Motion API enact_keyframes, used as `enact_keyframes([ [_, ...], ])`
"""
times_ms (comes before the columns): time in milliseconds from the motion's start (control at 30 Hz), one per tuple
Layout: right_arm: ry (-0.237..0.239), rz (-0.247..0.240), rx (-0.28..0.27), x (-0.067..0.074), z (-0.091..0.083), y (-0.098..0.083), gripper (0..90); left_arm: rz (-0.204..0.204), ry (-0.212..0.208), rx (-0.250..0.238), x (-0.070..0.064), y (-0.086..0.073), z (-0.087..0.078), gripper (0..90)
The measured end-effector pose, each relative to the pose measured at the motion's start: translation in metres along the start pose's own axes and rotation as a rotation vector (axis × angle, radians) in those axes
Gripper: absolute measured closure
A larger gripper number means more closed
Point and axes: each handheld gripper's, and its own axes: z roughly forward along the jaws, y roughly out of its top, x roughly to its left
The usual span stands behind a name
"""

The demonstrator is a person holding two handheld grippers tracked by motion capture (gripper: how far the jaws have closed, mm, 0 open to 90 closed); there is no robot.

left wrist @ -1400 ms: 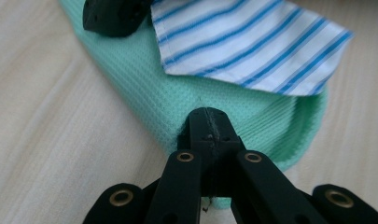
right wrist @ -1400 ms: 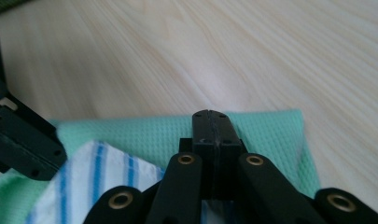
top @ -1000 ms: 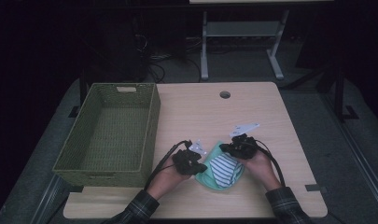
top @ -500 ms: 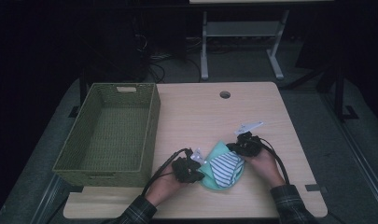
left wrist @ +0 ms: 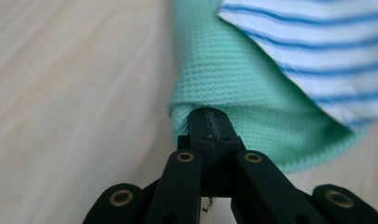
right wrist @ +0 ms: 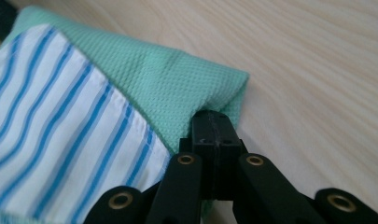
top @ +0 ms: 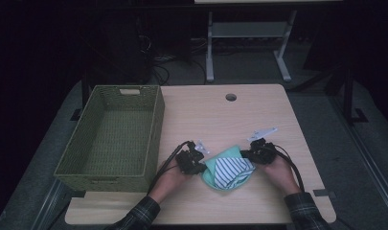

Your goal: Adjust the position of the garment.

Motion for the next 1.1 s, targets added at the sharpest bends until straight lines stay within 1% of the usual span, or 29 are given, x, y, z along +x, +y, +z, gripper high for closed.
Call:
enact_keyframes([
  [67,-0.003,0.002,0.0,0.001,-0.003,-0.004,89.8,0.001,0.012,-0.004,0.004,0.004,0.002,89.6],
  [100,-0.002,0.002,0.001,0.002,-0.005,-0.006,89.8,-0.007,0.015,-0.005,0.006,0.006,0.004,89.6],
  [200,-0.007,-0.005,0.014,0.005,-0.012,-0.013,89.9,-0.01,0.031,-0.011,0.012,0.012,0.008,89.6],
  [267,-0.007,-0.001,0.013,0.005,-0.013,-0.014,89.8,-0.015,0.036,-0.019,0.016,0.017,0.011,89.6],
  [367,-0.001,0.003,0.023,0.009,-0.021,-0.022,89.9,-0.019,0.042,-0.027,0.021,0.022,0.015,89.6],
  [433,-0.002,0.0,0.021,0.011,-0.022,-0.024,89.9,-0.019,0.043,-0.032,0.025,0.027,0.018,89.6],
  [467,0.003,0.0,0.02,0.012,-0.023,-0.026,89.9,-0.024,0.041,-0.041,0.026,0.029,0.019,89.6],
  [533,0.013,0.005,0.023,0.016,-0.028,-0.032,89.8,-0.024,0.041,-0.044,0.03,0.032,0.022,89.6],
  [600,0.016,0.007,0.027,0.018,-0.029,-0.033,89.9,-0.029,0.04,-0.056,0.031,0.035,0.024,89.6],
  [667,0.018,0.001,0.023,0.021,-0.032,-0.036,89.9,-0.032,0.029,-0.061,0.032,0.035,0.023,89.6],
  [733,0.021,-0.002,0.014,0.023,-0.034,-0.038,89.9,-0.046,0.017,-0.079,0.031,0.033,0.018,89.4],
  [800,0.015,-0.005,0.004,0.021,-0.038,-0.037,89.9,-0.064,0.011,-0.094,0.03,0.03,0.012,85.8],
  [833,0.013,0.004,-0.008,0.02,-0.04,-0.036,89.9,-0.076,0.008,-0.103,0.03,0.028,0.009,83.1],
  [900,0.001,0.013,-0.029,0.015,-0.046,-0.033,89.8,-0.089,-0.003,-0.11,0.028,0.024,0.001,78.1],
  [933,-0.003,0.014,-0.034,0.012,-0.047,-0.032,89.8,-0.092,-0.008,-0.111,0.026,0.021,-0.004,75.5],
  [967,-0.009,0.028,-0.044,0.008,-0.049,-0.031,89.9,-0.092,-0.007,-0.114,0.025,0.018,-0.007,71.2],
  [1000,-0.018,0.028,-0.048,0.004,-0.05,-0.03,89.9,-0.098,-0.005,-0.12,0.022,0.015,-0.01,67.4],
  [1067,-0.026,0.043,-0.062,-0.003,-0.051,-0.027,89.8,-0.098,-0.006,-0.118,0.02,0.011,-0.015,60.8],
  [1100,-0.03,0.048,-0.064,-0.006,-0.051,-0.026,89.8,-0.102,-0.007,-0.123,0.018,0.008,-0.017,58.6],
])
